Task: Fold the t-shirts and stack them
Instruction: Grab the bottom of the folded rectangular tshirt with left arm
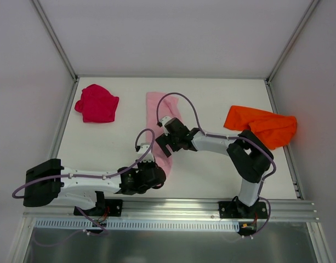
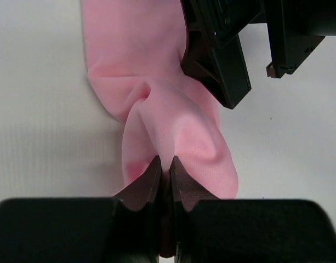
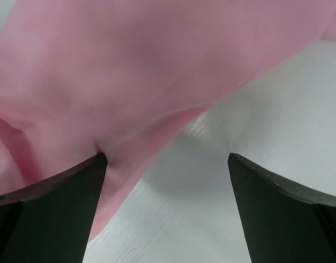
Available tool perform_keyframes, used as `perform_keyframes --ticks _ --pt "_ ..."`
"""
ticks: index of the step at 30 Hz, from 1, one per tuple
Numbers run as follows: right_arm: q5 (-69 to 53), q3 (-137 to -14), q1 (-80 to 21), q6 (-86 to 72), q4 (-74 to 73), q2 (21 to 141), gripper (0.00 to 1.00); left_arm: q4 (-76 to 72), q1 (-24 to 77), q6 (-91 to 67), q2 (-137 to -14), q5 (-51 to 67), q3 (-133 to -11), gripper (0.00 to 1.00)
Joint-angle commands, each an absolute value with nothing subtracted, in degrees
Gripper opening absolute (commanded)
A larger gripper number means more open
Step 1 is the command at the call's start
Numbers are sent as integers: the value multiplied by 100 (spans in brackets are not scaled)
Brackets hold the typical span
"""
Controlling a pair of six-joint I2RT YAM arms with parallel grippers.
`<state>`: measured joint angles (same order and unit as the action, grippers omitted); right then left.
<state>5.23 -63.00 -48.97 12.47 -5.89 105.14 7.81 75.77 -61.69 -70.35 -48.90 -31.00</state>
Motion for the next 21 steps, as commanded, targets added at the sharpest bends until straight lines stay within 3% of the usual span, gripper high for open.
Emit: perform_keyframes --ticks 1,14,21 --pt "949 -6039 -4931 1266 -46 10064 100 536 7725 -6117 -6979 -4922 -3067 0" --pt "2065 -5371 -4878 1169 1019 8992 100 1590 7998 -7161 -6531 -5177 -2883 0" --pt "1943 -5317 -4887 1099 712 8798 100 3532 8437 -8780 -6486 -5668 -3225 0"
